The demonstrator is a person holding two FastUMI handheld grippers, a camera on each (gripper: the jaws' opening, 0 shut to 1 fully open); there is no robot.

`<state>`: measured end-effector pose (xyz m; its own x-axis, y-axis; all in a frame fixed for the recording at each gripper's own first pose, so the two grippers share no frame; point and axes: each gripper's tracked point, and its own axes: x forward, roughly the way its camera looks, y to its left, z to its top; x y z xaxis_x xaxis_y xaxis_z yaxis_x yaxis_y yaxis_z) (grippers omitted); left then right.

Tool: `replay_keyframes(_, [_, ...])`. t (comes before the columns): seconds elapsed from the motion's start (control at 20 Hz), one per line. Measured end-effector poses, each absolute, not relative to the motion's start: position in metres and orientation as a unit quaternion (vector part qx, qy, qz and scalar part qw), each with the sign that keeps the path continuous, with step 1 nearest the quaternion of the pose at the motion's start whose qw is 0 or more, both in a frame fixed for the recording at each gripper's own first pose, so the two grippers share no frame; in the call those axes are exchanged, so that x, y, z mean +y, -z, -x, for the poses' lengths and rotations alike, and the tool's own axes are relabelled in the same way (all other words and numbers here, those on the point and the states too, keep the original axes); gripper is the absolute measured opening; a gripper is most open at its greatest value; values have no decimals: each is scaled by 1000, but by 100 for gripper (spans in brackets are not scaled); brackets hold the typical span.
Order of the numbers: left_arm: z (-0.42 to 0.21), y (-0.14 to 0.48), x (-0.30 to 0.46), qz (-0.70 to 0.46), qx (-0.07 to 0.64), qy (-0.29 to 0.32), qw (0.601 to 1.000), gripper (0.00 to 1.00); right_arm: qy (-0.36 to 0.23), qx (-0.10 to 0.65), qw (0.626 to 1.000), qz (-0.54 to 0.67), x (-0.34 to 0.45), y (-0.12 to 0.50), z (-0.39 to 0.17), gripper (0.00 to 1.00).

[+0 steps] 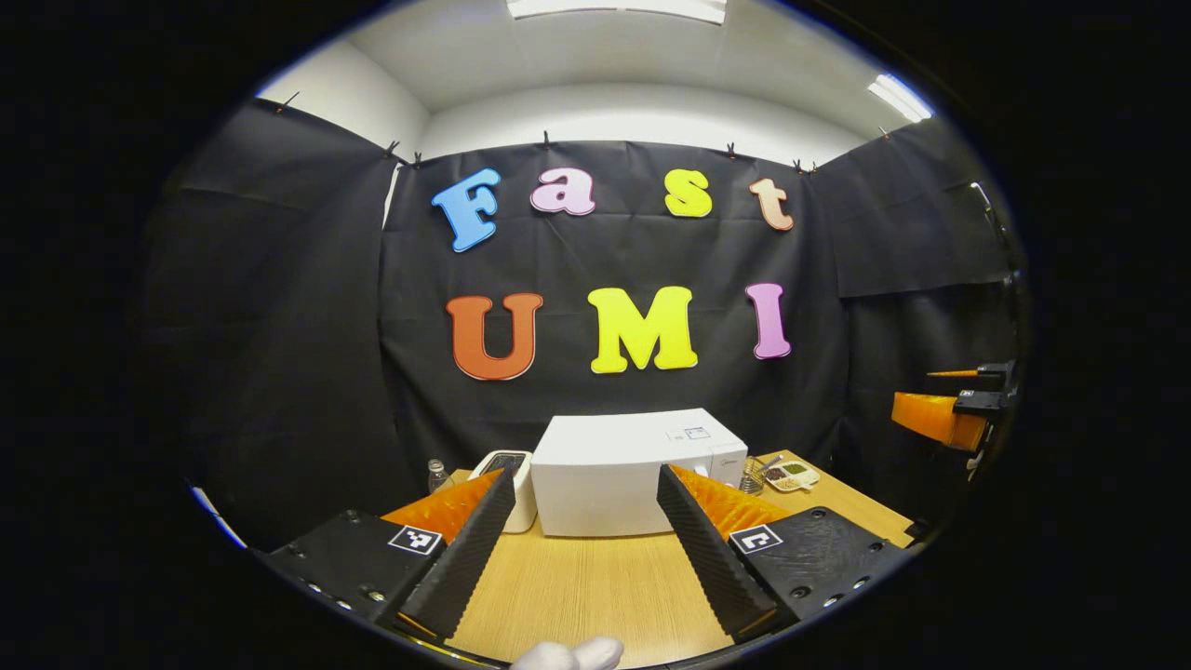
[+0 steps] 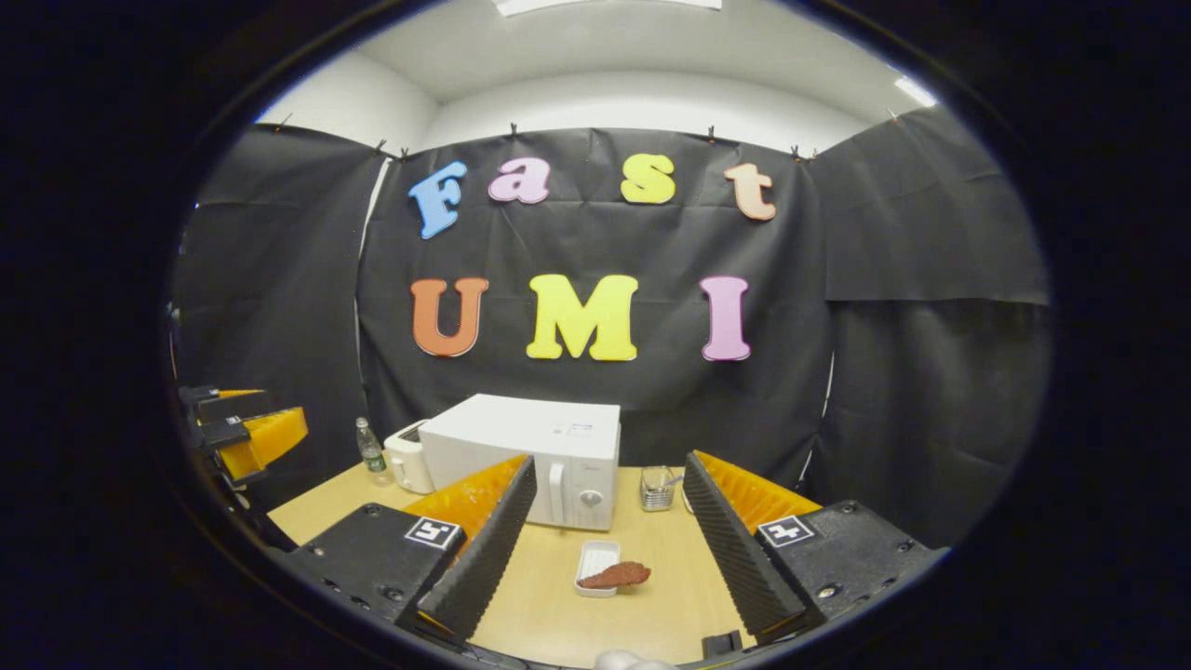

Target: Open the microwave oven with the left hand, put the food in, and close the microwave oven.

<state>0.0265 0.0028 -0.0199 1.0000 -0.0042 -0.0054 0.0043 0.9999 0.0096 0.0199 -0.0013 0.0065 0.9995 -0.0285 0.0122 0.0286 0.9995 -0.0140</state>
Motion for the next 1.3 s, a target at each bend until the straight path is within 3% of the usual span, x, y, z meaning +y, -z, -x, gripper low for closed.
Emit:
replay_keyframes(0.05, [-33,25,-2,-8,4,4,1000,96,17,-4,1000,6,-5,-6,-21,92])
replay_keyframes(0.1, [-38,30,-6,-9,1,6,1000,96,18,-3,1000,4,-8,-6,-22,100])
replay_keyframes(0.4, [-102,88,-71,-24,0,29,999,96,7,12,1000,3,-34,-10,-43,100])
replay_keyframes(0.45, [-115,99,-84,-22,5,33,999,96,5,14,1000,5,-42,-11,-47,92])
replay_keyframes(0.5, [-129,112,-99,-16,7,39,999,96,3,17,1000,5,-49,-13,-51,92])
replay_keyframes(0.55, [-142,125,-114,-9,15,45,999,96,1,13,1000,3,-55,-17,-56,100])
replay_keyframes(0.6, [-156,134,-126,-2,12,48,999,96,-3,11,1000,4,-62,-20,-61,100])
replay_keyframes(0.65, [-172,147,-138,1,24,49,998,96,-2,14,1000,8,-71,-18,-66,92])
replay_keyframes(0.7, [-188,161,-147,5,34,49,998,96,0,19,1000,14,-80,-16,-71,100])
replay_keyframes(0.75, [-204,175,-155,9,43,48,998,96,4,24,1000,18,-89,-15,-75,92])
replay_keyframes(0.85, [-239,195,-168,2,47,41,998,96,12,30,999,18,-105,-12,-84,92])
replay_keyframes(0.9, [-253,202,-172,0,51,41,998,96,17,34,999,20,-113,-10,-87,100])
replay_keyframes(0.95, [-268,209,-176,-3,51,41,998,96,22,38,999,21,-119,-8,-92,100])
replay_keyframes(1.0, [-282,217,-180,-5,53,40,998,96,25,43,999,22,-124,-6,-95,92])
replay_keyframes(1.05, [-293,224,-184,-9,55,42,998,96,27,49,998,23,-129,-2,-99,100])
replay_keyframes(1.1, [-303,230,-187,-12,58,42,997,96,28,52,998,24,-132,-1,-101,92])
replay_keyframes(1.15, [-309,235,-189,-11,62,41,997,96,31,56,998,25,-136,2,-104,100])
replay_keyframes(1.25, [-318,237,-189,-13,61,38,997,95,30,62,997,25,-140,5,-108,100])
replay_keyframes(1.3, [-321,238,-190,-11,58,39,997,95,28,64,997,23,-141,6,-111,92])
